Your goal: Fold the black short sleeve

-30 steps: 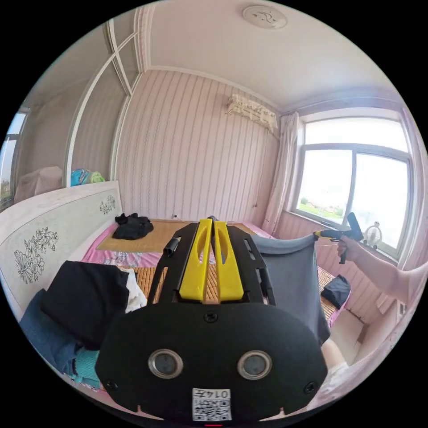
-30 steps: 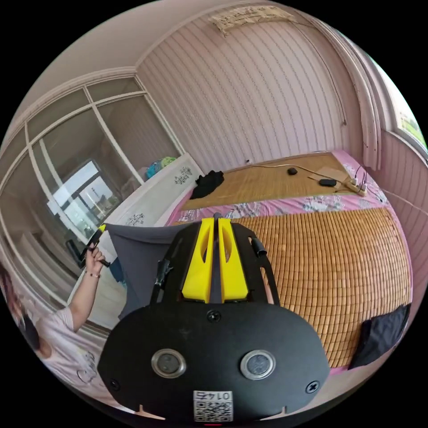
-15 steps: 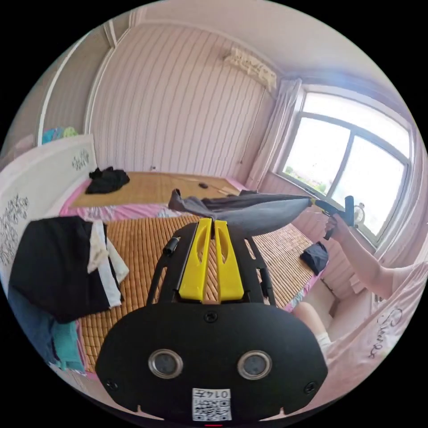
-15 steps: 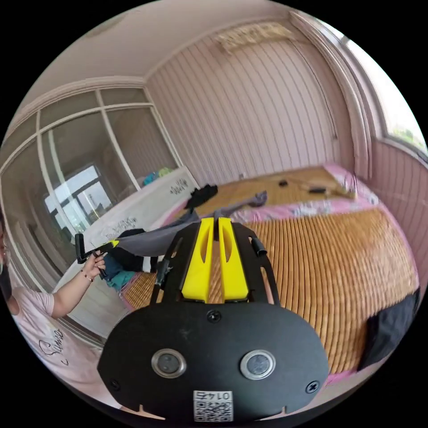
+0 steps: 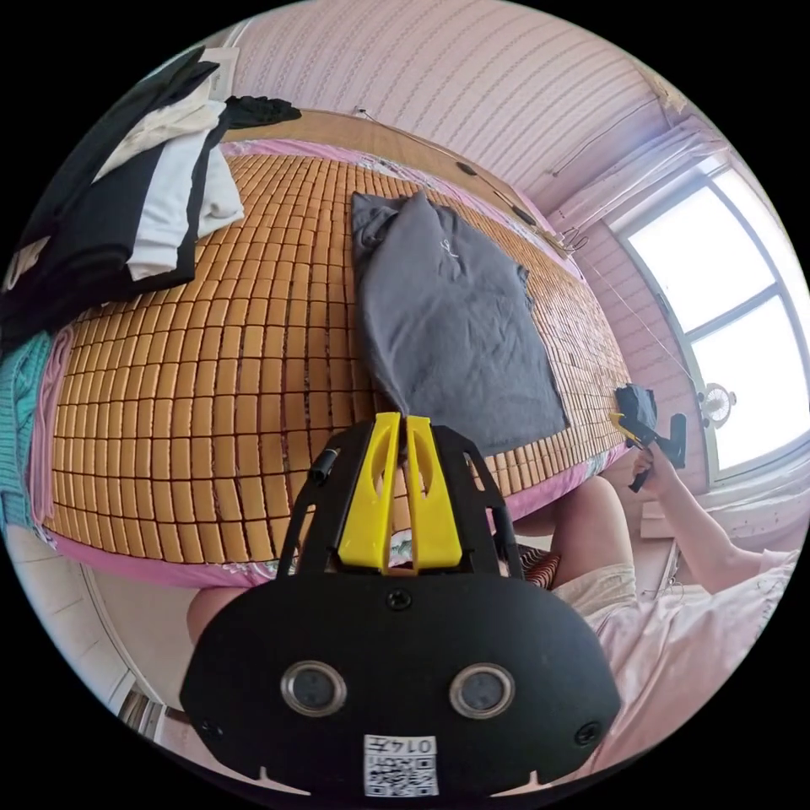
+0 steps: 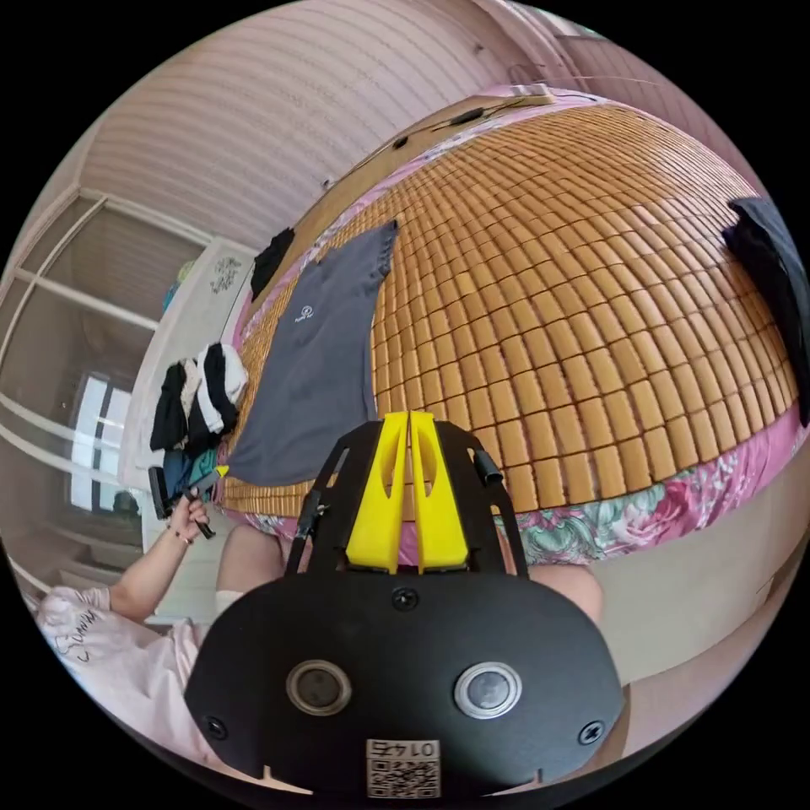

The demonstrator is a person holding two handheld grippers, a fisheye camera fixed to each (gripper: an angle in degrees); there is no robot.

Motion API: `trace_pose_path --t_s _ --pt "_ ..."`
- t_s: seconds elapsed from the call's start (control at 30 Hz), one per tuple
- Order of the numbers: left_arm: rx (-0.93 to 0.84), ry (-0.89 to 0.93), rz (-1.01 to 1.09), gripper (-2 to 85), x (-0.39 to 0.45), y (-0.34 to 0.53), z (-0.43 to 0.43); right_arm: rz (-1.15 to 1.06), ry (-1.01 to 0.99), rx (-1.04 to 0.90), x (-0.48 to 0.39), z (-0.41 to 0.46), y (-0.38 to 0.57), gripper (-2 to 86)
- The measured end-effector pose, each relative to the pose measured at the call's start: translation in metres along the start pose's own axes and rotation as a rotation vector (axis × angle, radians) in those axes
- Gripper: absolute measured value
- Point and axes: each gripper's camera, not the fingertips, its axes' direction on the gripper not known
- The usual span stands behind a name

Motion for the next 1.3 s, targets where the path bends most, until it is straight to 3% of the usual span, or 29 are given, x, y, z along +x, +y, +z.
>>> trace_pose_path --t_s 0.17,0.37,0.57,0.8,1.07,1.3 --pt "0.008 0.025 -0.073 -0.9 -0.045 -0.001 0.024 -0.167 0.09 -0.163 -0.049 0.061 -0.017 11.2" --pt "-0.027 0.011 -0.08 -0.9 -0.082 0.006 0.046 -0.184 0.309 -0.196 -0.049 0.088 -0.024 6.5" --pt "-0.051 0.015 -0.076 -0.9 -0.114 0.022 0.065 -0.168 0.187 -0.198 -0.004 0.063 -0.031 0.4" --pt "-0.087 0.018 -0.036 -0.9 -0.136 0.044 0.077 -0.23 0.254 -0.245 0.041 0.03 -0.016 -0.3" --pt "-0.29 -0.06 0.172 -0.9 -0.126 0.098 0.095 -0.229 0.267 -0.354 0.1 0.026 0.021 -0.3" --pt "-0.393 -0.057 0.214 -0.7 -0.131 0.141 0.108 -0.252 0.334 -0.45 0.149 0.053 0.052 -0.1"
